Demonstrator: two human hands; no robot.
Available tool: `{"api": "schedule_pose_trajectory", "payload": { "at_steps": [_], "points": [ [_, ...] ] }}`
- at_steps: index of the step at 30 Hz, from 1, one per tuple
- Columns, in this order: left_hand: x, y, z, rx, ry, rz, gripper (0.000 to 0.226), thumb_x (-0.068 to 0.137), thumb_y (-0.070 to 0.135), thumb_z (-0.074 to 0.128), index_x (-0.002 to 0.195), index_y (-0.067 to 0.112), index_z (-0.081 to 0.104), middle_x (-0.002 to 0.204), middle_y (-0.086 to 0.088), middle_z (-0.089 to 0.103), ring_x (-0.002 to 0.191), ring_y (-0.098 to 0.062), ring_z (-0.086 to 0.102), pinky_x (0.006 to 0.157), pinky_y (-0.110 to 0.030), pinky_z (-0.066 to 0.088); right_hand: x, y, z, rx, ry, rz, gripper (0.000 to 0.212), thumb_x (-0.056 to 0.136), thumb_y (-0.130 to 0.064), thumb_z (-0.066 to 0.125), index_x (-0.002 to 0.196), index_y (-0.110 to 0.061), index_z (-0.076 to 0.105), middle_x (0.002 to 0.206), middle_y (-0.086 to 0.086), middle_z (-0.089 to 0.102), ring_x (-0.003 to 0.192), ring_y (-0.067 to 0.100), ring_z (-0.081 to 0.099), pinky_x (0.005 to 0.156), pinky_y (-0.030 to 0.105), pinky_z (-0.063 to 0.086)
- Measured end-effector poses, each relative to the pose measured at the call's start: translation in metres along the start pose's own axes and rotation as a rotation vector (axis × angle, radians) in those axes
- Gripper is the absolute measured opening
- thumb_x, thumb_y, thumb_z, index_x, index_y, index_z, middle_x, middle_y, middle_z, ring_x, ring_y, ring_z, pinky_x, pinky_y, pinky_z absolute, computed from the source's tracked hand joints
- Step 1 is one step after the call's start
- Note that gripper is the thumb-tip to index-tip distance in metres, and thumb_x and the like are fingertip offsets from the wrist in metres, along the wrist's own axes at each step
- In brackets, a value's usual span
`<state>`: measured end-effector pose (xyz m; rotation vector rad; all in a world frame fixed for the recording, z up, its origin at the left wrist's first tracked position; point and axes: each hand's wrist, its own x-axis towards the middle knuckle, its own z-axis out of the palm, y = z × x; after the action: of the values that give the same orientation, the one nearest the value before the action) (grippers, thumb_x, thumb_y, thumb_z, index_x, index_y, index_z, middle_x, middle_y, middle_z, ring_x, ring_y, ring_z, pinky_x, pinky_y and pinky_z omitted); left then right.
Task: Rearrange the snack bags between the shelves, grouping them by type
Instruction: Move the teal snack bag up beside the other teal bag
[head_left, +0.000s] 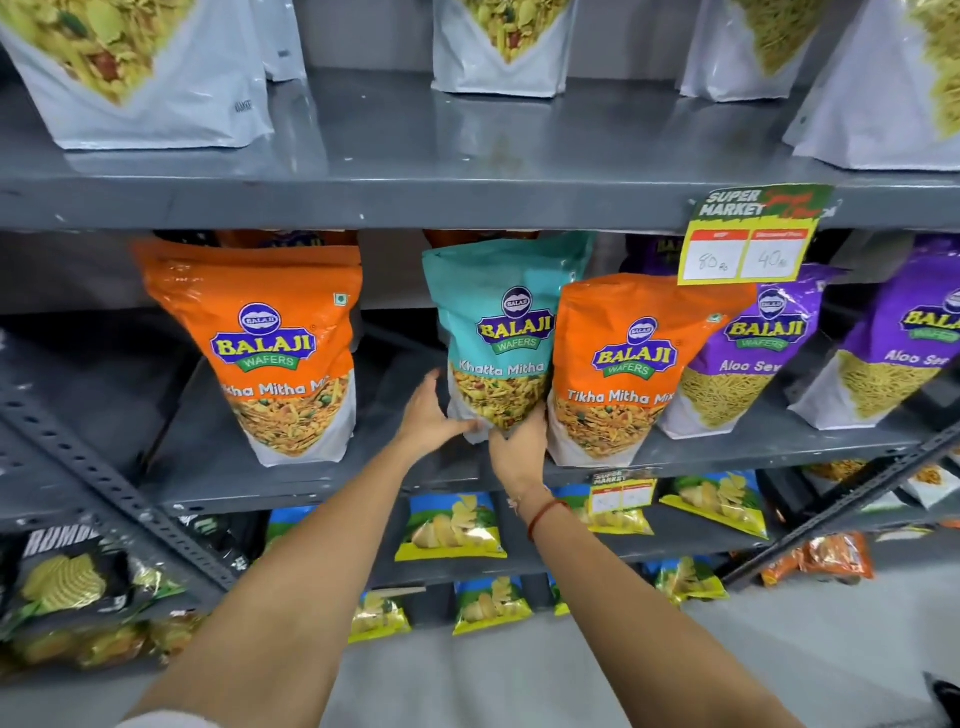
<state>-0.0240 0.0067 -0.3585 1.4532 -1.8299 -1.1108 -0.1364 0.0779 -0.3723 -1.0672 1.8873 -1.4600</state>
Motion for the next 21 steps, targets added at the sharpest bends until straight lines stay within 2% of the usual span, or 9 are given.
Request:
{"api": "schedule_pose_trajectory", "payload": {
  "at_steps": [2,5,7,10,14,18,21],
  "points": [
    [0.002,0.006,0.001,-0.004,-0.069,0.002,0.090,0.064,0.018,0.084,0.138,0.013,0.033,0.140,-0.009,0.048,0.126,-0.026,0.046,0.095,-0.032,0.041,0.003,-0.005,0.005,0.077,0.043,0.043,0.080,0.069,-0.019,0.060,0.140,0.002,0.030,0.148,0.019,0.039,0.139,0.032,0.036,0.117,0.042,0.029],
    [0.003,0.008,0.006,-0.065,-0.080,-0.057,0.085,0.064,0.013,0.082,0.134,0.015,0.034,0.136,-0.009,0.052,0.122,-0.026,0.049,0.094,-0.032,0.043,0.004,-0.013,0.006,0.143,0.109,0.119,0.074,0.070,-0.007,0.053,0.140,0.005,0.032,0.148,0.022,0.039,0.138,0.035,0.037,0.117,0.041,0.028],
    [0.003,0.004,0.004,-0.152,-0.022,-0.103,0.086,0.064,0.013,0.083,0.135,0.015,0.034,0.134,-0.009,0.052,0.122,-0.026,0.050,0.091,-0.030,0.042,0.001,-0.013,0.009,0.145,0.121,0.121,0.078,0.068,-0.017,0.051,0.140,0.006,0.032,0.146,0.025,0.040,0.137,0.038,0.037,0.116,0.046,0.028],
    [0.001,-0.008,-0.013,-0.158,0.016,-0.103,0.092,0.061,0.013,0.087,0.136,0.013,0.034,0.136,-0.009,0.051,0.125,-0.027,0.047,0.091,-0.030,0.040,-0.011,-0.016,0.014,0.067,0.040,0.193,0.091,0.066,-0.030,0.051,0.146,0.001,0.023,0.147,0.026,0.033,0.138,0.039,0.030,0.115,0.043,0.024],
    [-0.009,-0.021,-0.031,-0.135,0.036,-0.055,0.096,0.055,0.015,0.090,0.134,0.011,0.036,0.137,-0.010,0.051,0.127,-0.026,0.045,0.094,-0.031,0.038,-0.020,-0.015,0.018,-0.042,-0.045,0.156,0.079,0.065,-0.038,0.055,0.137,-0.010,0.043,0.121,0.022,0.045,0.121,0.041,0.040,0.103,0.039,0.035],
    [-0.025,-0.026,-0.035,-0.149,0.087,-0.034,0.096,0.053,0.020,0.091,0.133,0.012,0.039,0.136,-0.009,0.053,0.127,-0.024,0.047,0.099,-0.033,0.039,-0.029,-0.016,0.020,0.001,-0.080,0.135,0.076,0.063,-0.033,0.062,0.134,-0.014,0.046,0.128,0.020,0.041,0.124,0.037,0.038,0.103,0.036,0.032],
    [-0.038,-0.028,-0.037,-0.156,0.125,-0.026,0.094,0.054,0.021,0.091,0.132,0.011,0.041,0.135,-0.008,0.054,0.125,-0.022,0.048,0.097,-0.030,0.039,-0.037,-0.016,0.019,0.072,-0.130,0.087,0.075,0.071,-0.014,0.073,0.138,-0.012,0.039,0.137,0.017,0.035,0.128,0.030,0.041,0.103,0.030,0.032]
  ]
}}
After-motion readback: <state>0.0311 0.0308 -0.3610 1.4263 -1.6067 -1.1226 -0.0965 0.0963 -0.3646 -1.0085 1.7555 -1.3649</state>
